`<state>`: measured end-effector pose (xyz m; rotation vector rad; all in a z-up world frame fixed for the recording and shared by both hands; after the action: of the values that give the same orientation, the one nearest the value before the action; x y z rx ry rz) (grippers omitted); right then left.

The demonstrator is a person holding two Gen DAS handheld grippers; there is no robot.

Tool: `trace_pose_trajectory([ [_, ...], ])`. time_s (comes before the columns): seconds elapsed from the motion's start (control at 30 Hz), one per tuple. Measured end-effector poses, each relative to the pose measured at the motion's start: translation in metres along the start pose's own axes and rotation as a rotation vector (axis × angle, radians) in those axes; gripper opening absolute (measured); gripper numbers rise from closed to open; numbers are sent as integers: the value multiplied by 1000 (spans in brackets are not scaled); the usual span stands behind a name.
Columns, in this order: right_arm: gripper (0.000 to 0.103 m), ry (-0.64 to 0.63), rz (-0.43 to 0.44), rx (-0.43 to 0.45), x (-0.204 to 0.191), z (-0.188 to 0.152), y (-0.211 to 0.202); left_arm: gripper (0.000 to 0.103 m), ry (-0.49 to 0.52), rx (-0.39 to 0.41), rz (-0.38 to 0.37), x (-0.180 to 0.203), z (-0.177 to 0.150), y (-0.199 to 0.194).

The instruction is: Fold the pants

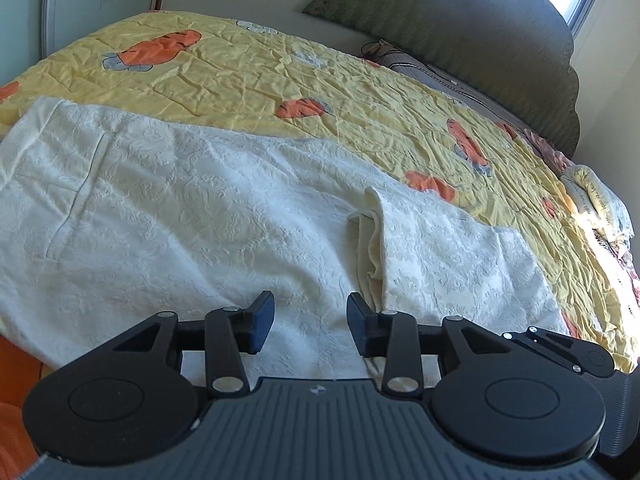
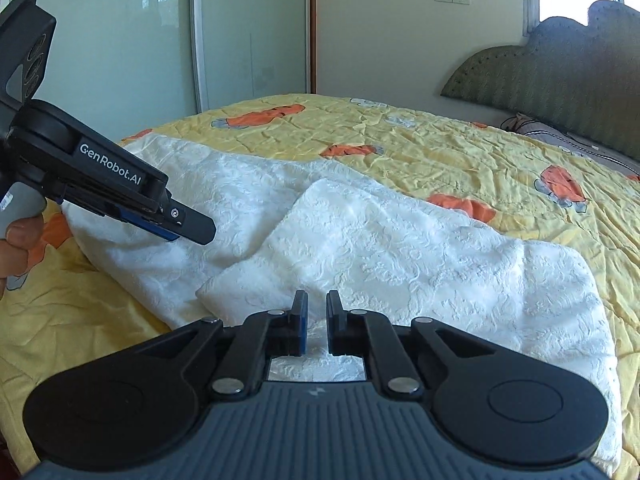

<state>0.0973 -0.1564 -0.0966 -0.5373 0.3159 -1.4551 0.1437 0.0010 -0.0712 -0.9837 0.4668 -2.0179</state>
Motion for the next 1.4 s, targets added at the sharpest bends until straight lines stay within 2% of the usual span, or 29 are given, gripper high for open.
trace_pose_trajectory([
  [0.43, 9, -4, -12, -10, -3, -3, 3, 46, 57, 20, 53, 1, 2, -4],
  [0.57, 9, 8, -46, 24, 8, 5, -2, 47, 109, 58, 19, 18, 22, 0],
  [0.7, 9, 39, -103, 28, 33, 13, -1, 48, 203, 36, -31, 50, 39, 25],
  [0.83, 9, 89, -153, 6, 64, 15, 5, 48, 276, -23, -47, 71, 36, 64],
  [0.87, 9, 103, -167, -2, 73, 15, 8, 49, 278, -52, -30, 70, 34, 77],
  [0.97, 14, 127, -204, -89, 101, 9, 29, 48, 262, -103, 39, 60, 31, 107],
  [1.0, 14, 148, -224, -114, 110, 5, 34, 48, 247, -95, 34, 57, 32, 107],
  [1.07, 14, 213, -215, -87, 124, 3, 25, 49, 234, -53, -5, 56, 36, 96],
  [1.13, 17, 269, -157, -38, 129, 5, 8, 63, 219, -23, -19, 49, 39, 87],
  [1.2, 29, 289, -120, -18, 127, 8, 1, 69, 153, -6, -48, 38, 43, 83],
  [1.27, 43, 242, -112, -10, 115, 12, 4, 69, 70, -20, -63, 23, 44, 83],
  [1.4, 44, 150, -52, -22, 79, 21, 25, 69, -58, -40, -158, 10, 50, 86],
])
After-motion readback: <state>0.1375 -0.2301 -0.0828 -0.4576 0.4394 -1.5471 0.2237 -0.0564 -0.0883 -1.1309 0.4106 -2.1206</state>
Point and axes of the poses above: each gripper's, at about its wrist camera, not at the fingertips, and y roughly the way its jaws point, x to its right, z to its top, the point moved 7 cm from there along y, roughly the way its jaws point, and after that the axes turned 15 degrees about -z, right-handed, at the moved point
